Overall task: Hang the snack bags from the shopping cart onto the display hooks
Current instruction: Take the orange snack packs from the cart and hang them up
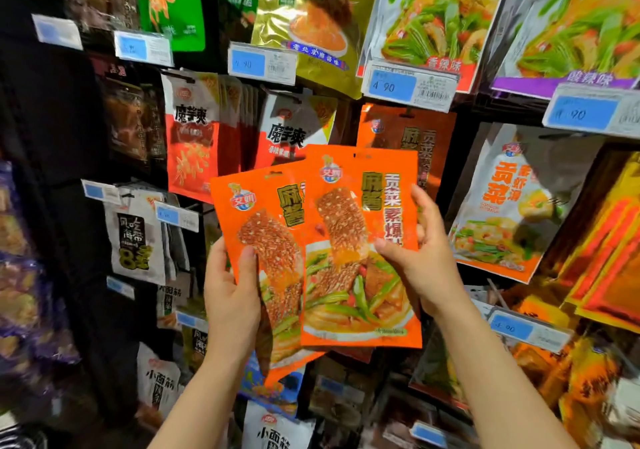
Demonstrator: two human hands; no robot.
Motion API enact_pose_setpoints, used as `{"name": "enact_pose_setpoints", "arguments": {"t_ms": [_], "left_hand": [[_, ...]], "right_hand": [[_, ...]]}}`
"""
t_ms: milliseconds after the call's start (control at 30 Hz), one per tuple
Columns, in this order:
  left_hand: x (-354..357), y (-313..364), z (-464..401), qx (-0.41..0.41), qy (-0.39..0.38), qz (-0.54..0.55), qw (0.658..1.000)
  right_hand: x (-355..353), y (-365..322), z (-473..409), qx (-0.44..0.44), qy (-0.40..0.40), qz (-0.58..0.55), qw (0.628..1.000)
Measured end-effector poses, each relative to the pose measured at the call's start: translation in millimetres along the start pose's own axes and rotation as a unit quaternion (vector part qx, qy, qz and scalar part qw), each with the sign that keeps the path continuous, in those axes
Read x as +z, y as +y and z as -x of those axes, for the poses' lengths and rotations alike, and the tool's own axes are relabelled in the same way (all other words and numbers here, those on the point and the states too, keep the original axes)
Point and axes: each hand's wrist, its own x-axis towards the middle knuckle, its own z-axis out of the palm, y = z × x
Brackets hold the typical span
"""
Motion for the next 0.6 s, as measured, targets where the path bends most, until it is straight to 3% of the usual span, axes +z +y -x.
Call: {"name": "enact_pose_setpoints", "arguments": {"t_ms": [367,600], "left_hand": [[-29.6,6.4,-11.2,0.013,0.025,-0.008,1.000],[-36.6,1.1,-10.0,-0.007,0.022,-0.008,1.000]], "right_hand": [[-19.1,-13.8,-31.0,-0.096,0.068,-0.026,0.993],[-39.8,-28.5,-54.9,0.015,0.073,-0.053,0.996]]}}
